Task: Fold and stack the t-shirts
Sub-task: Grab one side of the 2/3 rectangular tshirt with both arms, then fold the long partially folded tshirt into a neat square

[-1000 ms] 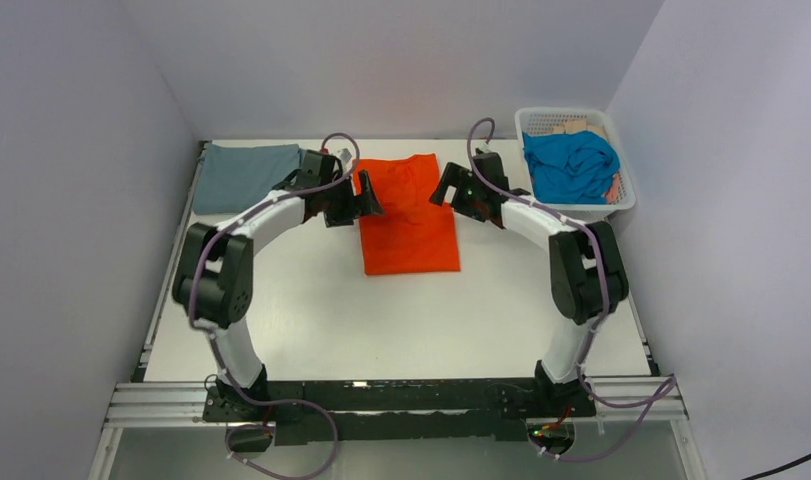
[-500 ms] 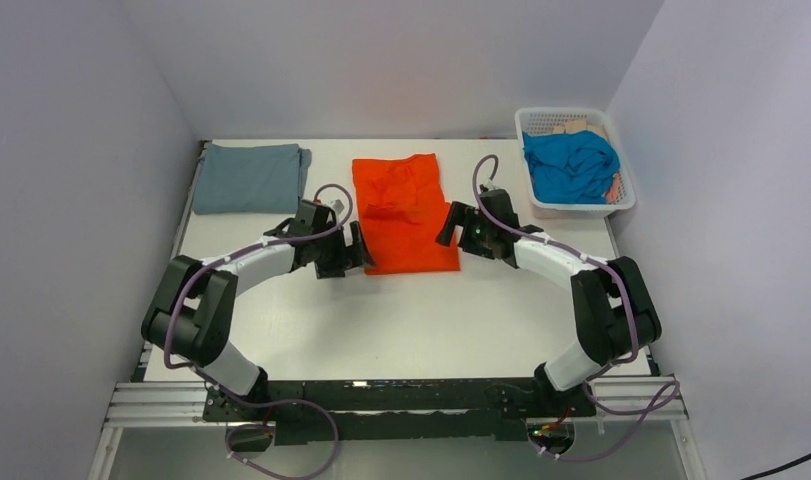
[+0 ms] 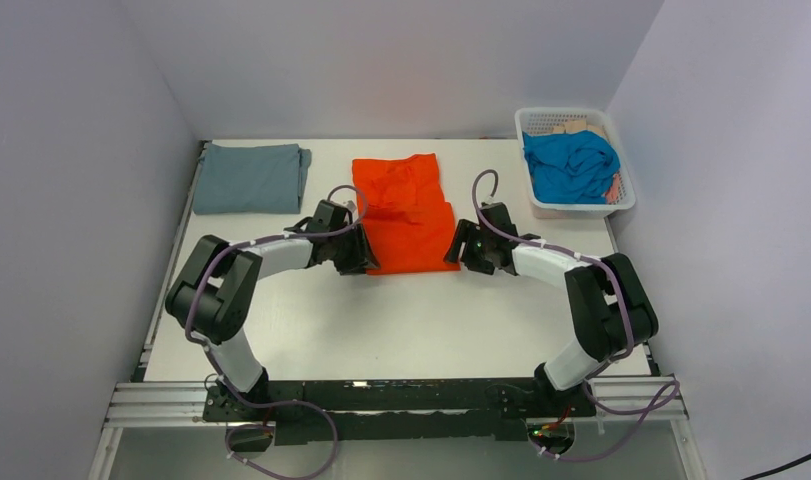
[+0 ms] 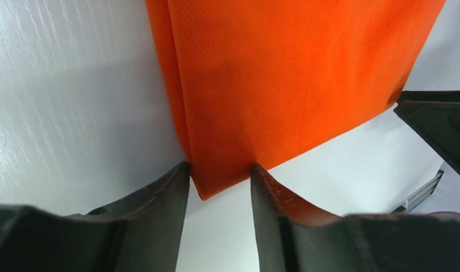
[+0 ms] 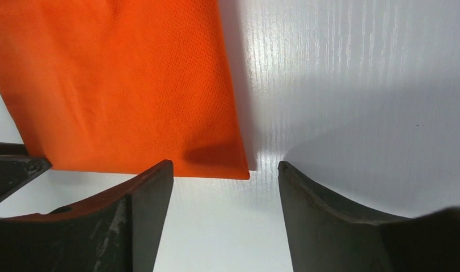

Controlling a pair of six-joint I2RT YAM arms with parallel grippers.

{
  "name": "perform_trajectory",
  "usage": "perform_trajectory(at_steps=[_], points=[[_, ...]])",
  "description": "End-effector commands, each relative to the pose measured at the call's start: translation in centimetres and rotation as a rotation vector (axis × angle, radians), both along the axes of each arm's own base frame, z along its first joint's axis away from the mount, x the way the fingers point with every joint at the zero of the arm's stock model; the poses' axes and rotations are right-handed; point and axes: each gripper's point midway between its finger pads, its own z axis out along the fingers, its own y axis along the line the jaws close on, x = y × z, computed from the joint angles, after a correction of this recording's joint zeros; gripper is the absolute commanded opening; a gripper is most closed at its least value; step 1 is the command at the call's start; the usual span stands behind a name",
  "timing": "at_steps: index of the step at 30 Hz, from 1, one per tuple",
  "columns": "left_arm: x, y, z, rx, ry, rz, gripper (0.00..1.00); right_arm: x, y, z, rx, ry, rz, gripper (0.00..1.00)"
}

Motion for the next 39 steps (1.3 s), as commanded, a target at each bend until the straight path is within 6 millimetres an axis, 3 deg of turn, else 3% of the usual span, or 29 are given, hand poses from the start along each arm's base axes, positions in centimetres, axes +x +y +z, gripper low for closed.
perform_trajectory(at_steps=[1,5,8,9,11,14,18,22,28,33,39], points=[[0.5,0.3,-1.4,0.046,0.017,0.024,0.43,0.8,0.0,-0.3,0.009,-0.031,-0.019,0.67],[0.1,0.5,-2.1,0.065,0.031,0.026,0.28,0.7,0.2,-1.3,0.010,-0.003,-0.008,0.58],[-0.3,0.6,-2.6,0.074,0.040,0.027,0.11,0.2,0.5,-1.8,0.021,0.020,0.009,0.50],[-0.4,0.6,-2.7,0.079,0.045,0.029,0.01,0.1,0.6,-1.9,0.024,0.024,0.014,0.43],[-0.6,0.7,-2.9,0.087,0.053,0.028,0.00,-0.5,0.7,-2.1,0.029,0.039,0.027,0.34],[-1.2,1.0,-2.2,0.082,0.030,0.044,0.00,-1.8,0.8,-2.0,0.047,0.063,0.056,0.00],[-4.0,1.4,-0.7,0.076,-0.017,0.028,0.00,-5.2,1.5,-0.3,0.130,0.088,0.125,0.00],[-8.5,1.5,0.9,0.054,-0.016,-0.032,0.00,-8.9,1.2,2.2,0.161,0.117,0.186,0.00],[-13.9,1.8,5.3,0.019,-0.082,-0.110,0.00,-13.3,0.9,8.3,0.214,0.084,0.276,0.00],[-15.0,2.5,9.9,-0.058,-0.190,-0.119,0.00,-13.6,1.5,13.3,0.269,-0.028,0.334,0.00],[-13.6,3.0,12.9,-0.092,-0.307,-0.054,0.00,-10.0,2.3,17.3,0.300,-0.203,0.293,0.00]])
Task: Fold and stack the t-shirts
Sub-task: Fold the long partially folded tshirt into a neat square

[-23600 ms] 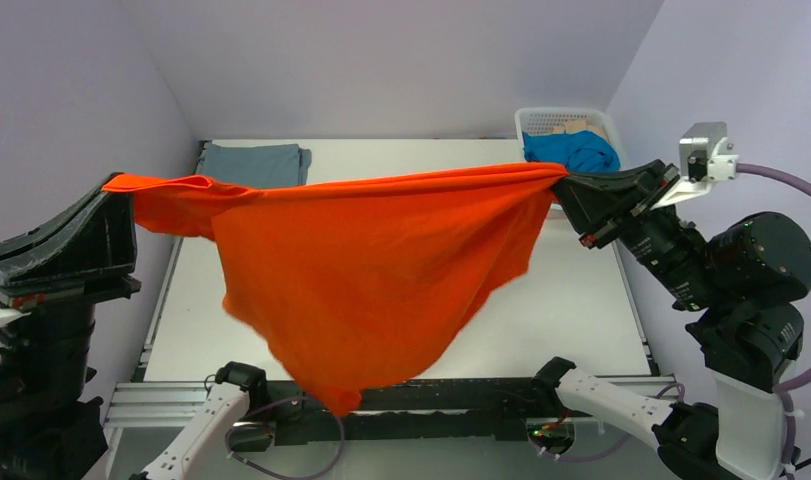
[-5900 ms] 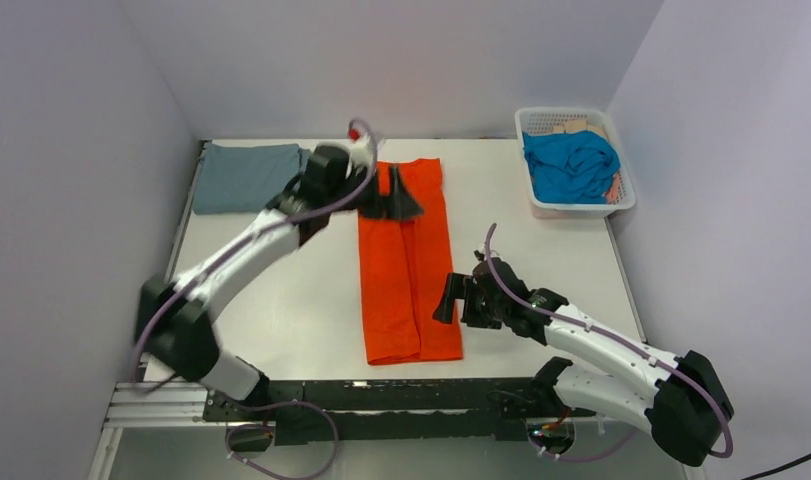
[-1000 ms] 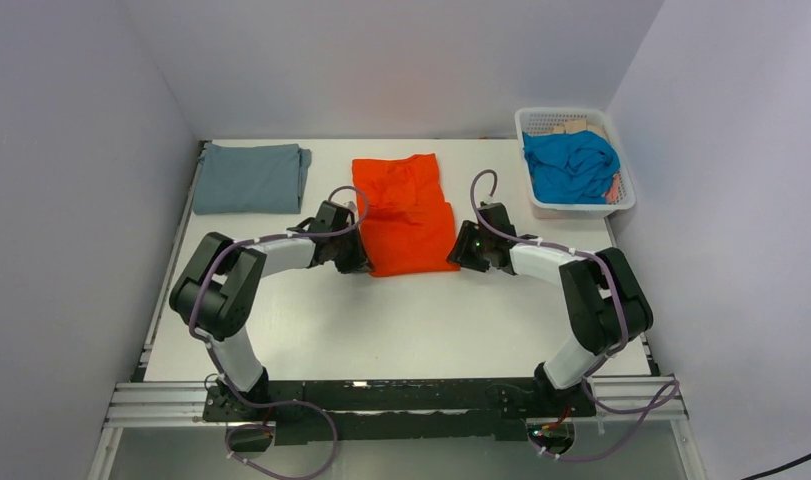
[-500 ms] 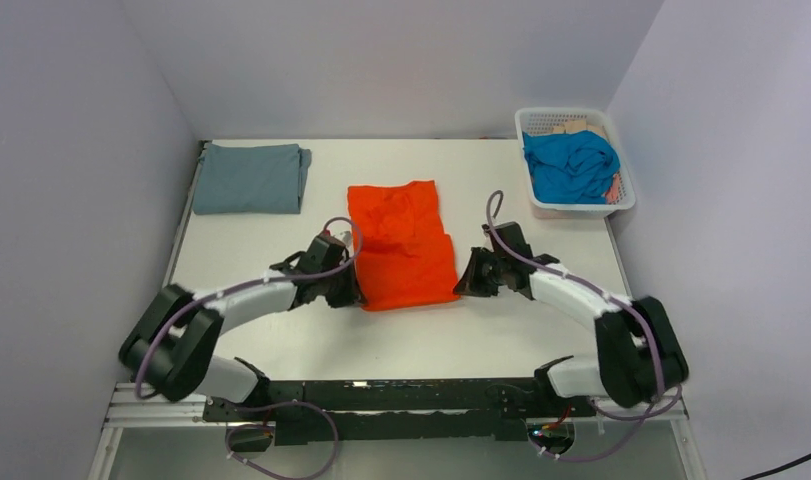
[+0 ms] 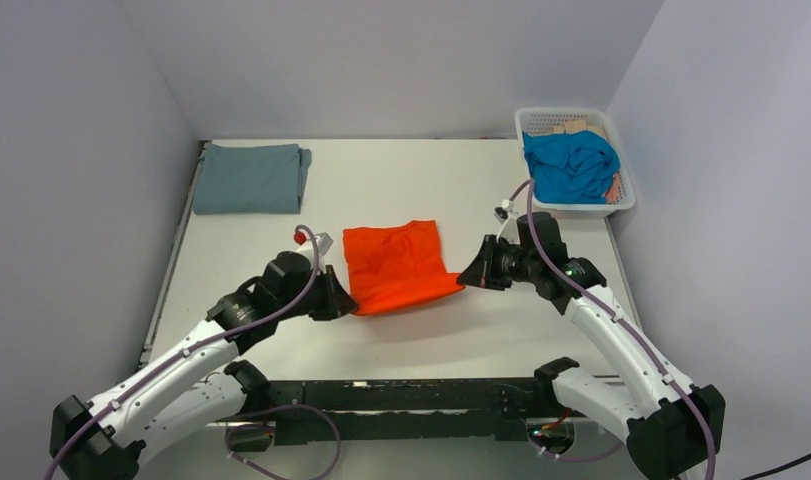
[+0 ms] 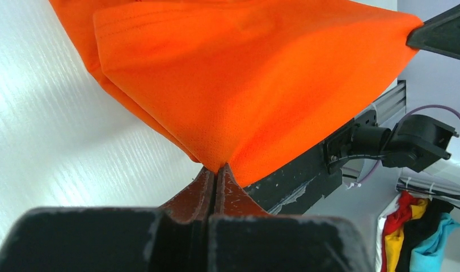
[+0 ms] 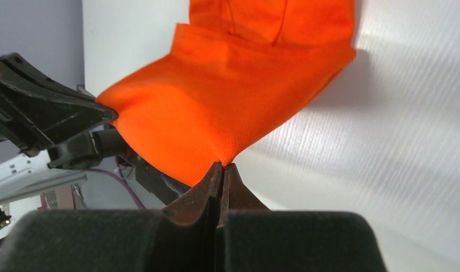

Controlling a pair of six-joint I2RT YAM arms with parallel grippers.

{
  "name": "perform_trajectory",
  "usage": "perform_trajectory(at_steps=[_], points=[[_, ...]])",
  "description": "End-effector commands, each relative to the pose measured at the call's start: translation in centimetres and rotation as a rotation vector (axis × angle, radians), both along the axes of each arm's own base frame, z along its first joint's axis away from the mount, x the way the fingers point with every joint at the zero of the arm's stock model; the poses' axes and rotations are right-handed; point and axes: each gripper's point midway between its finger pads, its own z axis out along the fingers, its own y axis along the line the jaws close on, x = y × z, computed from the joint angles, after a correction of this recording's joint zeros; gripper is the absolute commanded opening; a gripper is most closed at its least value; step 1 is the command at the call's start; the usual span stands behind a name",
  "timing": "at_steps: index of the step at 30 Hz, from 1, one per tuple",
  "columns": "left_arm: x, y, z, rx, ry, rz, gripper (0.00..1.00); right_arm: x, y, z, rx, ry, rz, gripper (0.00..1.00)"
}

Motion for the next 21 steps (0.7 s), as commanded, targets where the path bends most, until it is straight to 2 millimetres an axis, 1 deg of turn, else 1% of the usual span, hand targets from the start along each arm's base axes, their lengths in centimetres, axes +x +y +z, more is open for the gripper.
perform_trajectory(at_steps=[1,4,7,11,15,16,17,21], points=[[1.9,0.8,2.1,0.006,-0.068,0.083,0.00,2.8,0.9,4.3,0.066,-0.139,-0.031,0.00],[4.3,1.1,3.7,0.005,-0.117,0.138,0.00,5.0,1.4,5.6,0.095,-0.195,-0.073,0.00],[6.8,1.4,4.7,-0.022,-0.127,0.184,0.00,7.0,1.7,6.4,0.095,-0.230,-0.093,0.00],[9.6,2.2,5.1,-0.023,-0.126,0.228,0.00,9.4,2.4,6.8,0.108,-0.240,-0.095,0.00],[12.3,2.8,5.0,-0.012,-0.118,0.249,0.00,12.4,2.2,7.3,0.135,-0.254,-0.123,0.00],[13.0,2.9,5.2,-0.013,-0.119,0.256,0.00,13.1,2.2,7.2,0.139,-0.247,-0.126,0.00],[13.7,3.1,5.2,-0.011,-0.117,0.264,0.00,13.8,2.2,6.5,0.140,-0.221,-0.129,0.00],[16.2,3.5,4.8,0.011,-0.111,0.288,0.00,15.6,2.7,5.0,0.167,-0.161,-0.121,0.00]])
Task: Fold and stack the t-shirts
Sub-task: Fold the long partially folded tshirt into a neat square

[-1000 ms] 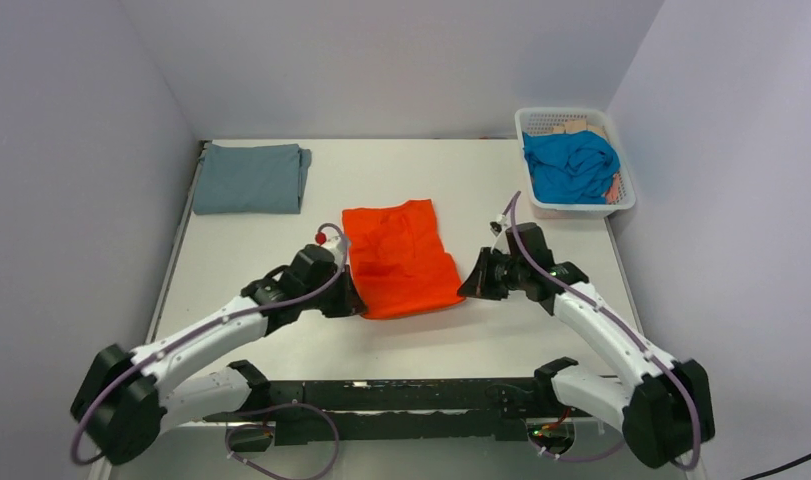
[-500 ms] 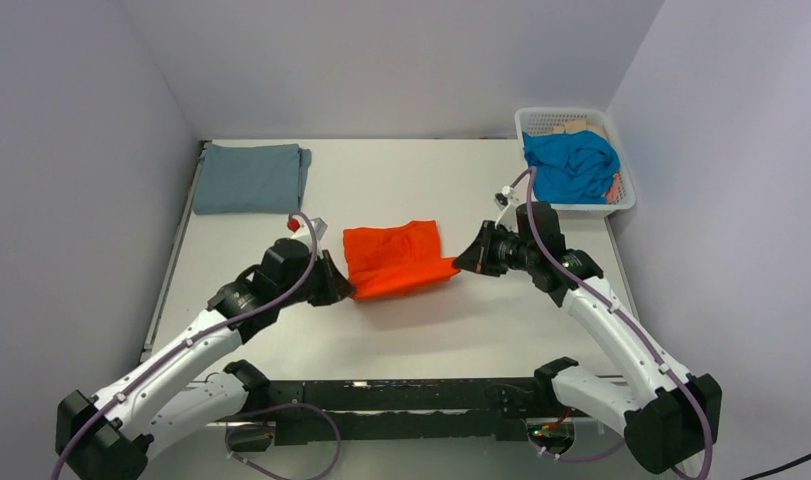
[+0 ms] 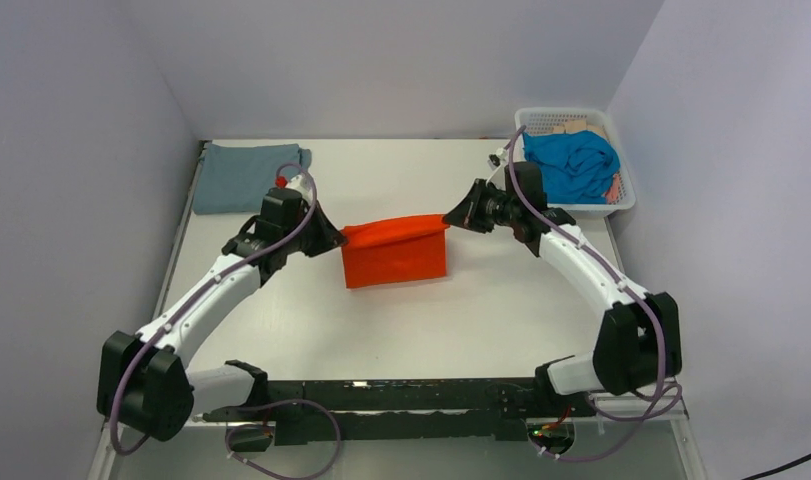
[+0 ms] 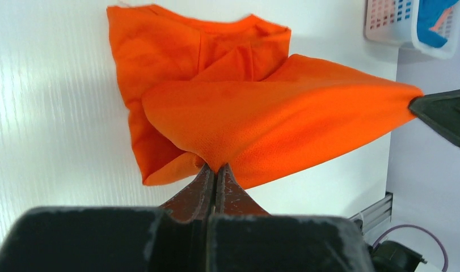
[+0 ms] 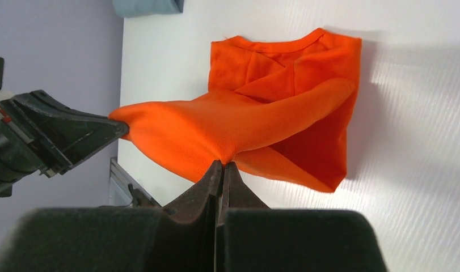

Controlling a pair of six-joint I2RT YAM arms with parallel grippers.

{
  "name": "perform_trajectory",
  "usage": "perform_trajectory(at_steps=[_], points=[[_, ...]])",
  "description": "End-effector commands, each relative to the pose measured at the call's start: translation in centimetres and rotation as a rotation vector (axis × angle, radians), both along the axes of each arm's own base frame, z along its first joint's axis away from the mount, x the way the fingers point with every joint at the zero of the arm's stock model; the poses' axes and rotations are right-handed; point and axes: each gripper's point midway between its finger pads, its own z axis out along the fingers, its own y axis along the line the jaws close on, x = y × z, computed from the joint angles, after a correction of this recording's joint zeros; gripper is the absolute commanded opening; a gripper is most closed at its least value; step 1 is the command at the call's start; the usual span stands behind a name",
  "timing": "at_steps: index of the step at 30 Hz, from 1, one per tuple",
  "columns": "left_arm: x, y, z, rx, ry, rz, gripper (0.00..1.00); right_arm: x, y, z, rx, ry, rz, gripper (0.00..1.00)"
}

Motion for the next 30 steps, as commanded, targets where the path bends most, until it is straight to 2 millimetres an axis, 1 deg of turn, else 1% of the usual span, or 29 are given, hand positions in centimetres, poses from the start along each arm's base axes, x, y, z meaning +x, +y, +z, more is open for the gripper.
perform_trajectory(at_steps=[1,4,6,10,11,12,15,18,19,20,22,23,24,26,28,29,30], points=[[3.7,0.4,1.7,0.014,-0.067,0.010,0.00,3.4,0.3,1.2,0.058,-0.041,-0.009,0.00],[5.2,0.6,0.4,0.033,-0.021,0.016,0.00,4.8,0.0,0.1,0.061,-0.012,-0.022,0.00],[6.1,0.8,-0.8,0.045,0.014,0.025,0.00,5.8,-0.2,-0.7,0.068,0.002,-0.028,0.00],[7.8,1.5,-2.5,0.054,0.045,0.057,0.00,8.2,-0.6,-2.6,0.090,0.040,-0.043,0.00],[8.2,1.4,-2.7,0.045,0.050,0.050,0.00,8.7,-0.5,-3.0,0.102,0.047,-0.038,0.00],[8.7,1.3,-2.8,0.040,0.047,0.046,0.00,9.1,-0.4,-3.8,0.113,0.064,-0.032,0.00],[10.3,1.1,-3.8,0.022,0.064,0.037,0.00,10.6,0.0,-4.6,0.149,0.056,-0.016,0.00],[11.8,0.9,-4.6,-0.002,0.077,0.034,0.00,12.2,-0.2,-5.6,0.144,0.056,-0.026,0.00],[12.3,1.0,-4.8,-0.004,0.078,0.037,0.02,12.7,-0.3,-6.0,0.141,0.056,-0.034,0.00],[12.7,1.0,-5.3,-0.007,0.091,0.041,0.09,13.3,-0.4,-6.4,0.136,0.057,-0.039,0.00],[13.5,1.0,-5.6,-0.012,0.097,0.040,0.29,14.5,-0.6,-6.9,0.116,0.057,-0.048,0.14],[13.8,0.9,-5.6,-0.016,0.094,0.040,0.36,15.3,-0.8,-7.3,0.096,0.055,-0.061,0.17],[14.4,1.0,-5.5,-0.021,0.080,0.039,0.47,16.3,-1.1,-7.4,0.066,0.035,-0.073,0.25],[15.7,1.2,-4.7,-0.019,0.039,0.048,0.72,17.9,-1.8,-7.7,0.003,0.022,-0.101,0.54],[16.3,1.2,-3.5,-0.017,0.030,0.033,0.94,18.8,-2.1,-7.0,-0.039,-0.011,-0.106,0.80],[16.5,1.2,-2.7,-0.016,0.017,0.026,0.99,18.7,-2.1,-6.7,-0.058,-0.022,-0.100,0.96],[16.4,0.9,-2.1,-0.025,0.001,0.007,0.99,18.4,-2.3,-6.4,-0.087,-0.033,-0.095,0.99]])
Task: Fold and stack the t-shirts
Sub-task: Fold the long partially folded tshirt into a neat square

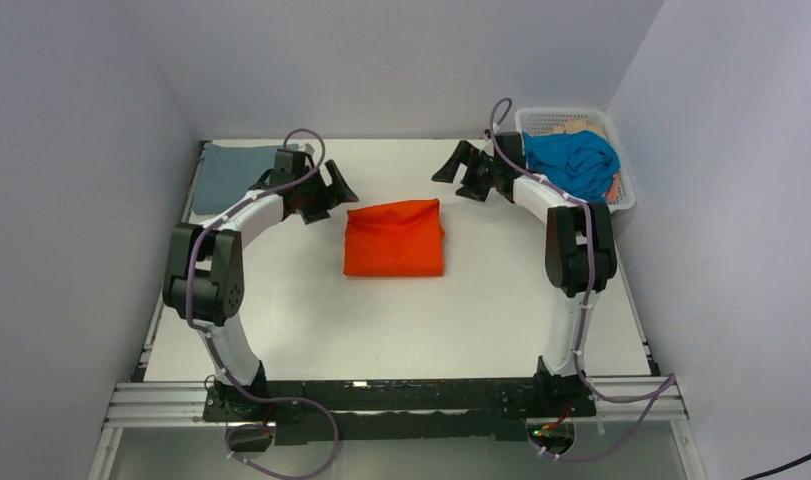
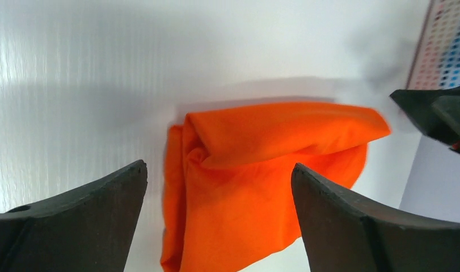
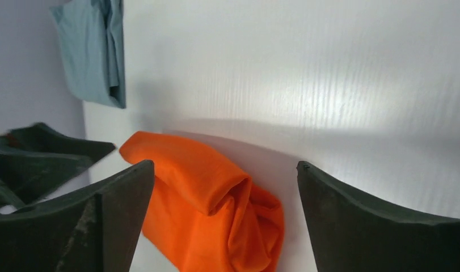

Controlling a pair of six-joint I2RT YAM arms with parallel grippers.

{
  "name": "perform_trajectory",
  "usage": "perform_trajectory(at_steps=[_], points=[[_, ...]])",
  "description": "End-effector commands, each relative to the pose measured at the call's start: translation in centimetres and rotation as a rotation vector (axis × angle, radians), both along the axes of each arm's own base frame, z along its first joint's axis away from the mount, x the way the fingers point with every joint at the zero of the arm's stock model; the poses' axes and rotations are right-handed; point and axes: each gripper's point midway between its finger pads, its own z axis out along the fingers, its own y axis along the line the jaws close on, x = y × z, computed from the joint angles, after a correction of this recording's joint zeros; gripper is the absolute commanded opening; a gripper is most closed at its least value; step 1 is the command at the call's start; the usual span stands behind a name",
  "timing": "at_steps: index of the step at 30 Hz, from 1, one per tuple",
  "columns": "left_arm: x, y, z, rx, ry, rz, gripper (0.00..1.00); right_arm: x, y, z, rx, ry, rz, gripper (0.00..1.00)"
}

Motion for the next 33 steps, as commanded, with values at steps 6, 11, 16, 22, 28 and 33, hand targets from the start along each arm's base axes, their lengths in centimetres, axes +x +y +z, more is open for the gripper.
perform_trajectory(at_steps=[6,11,16,22,28,33], points=[[-0.6,-3.9,7.1,-0.121,-0.217,-0.193,0.99,-5.5,2.0,4.3,-0.116,-0.147,0.113,1.00],[-2.3,-7.5,6.0,-0.129,-0.187,-0.321,0.99,-10.8,6.7,5.5,0.056,-0.157,0.273,1.00],[-1.5,-9.2,4.1,-0.125,-0.130,-0.361,0.99,-8.4,7.7,5.2,0.073,-0.168,0.248,1.00],[2.5,-9.1,2.1,-0.072,-0.119,-0.311,0.99,-3.2,7.9,3.3,0.095,-0.166,0.192,1.00],[5.9,-7.9,-0.6,-0.037,-0.081,-0.256,0.99,0.4,7.1,-1.5,0.064,-0.071,0.138,1.00],[4.9,-7.8,-4.3,-0.059,0.009,-0.265,0.99,0.2,6.5,-5.4,0.046,0.005,0.117,1.00]])
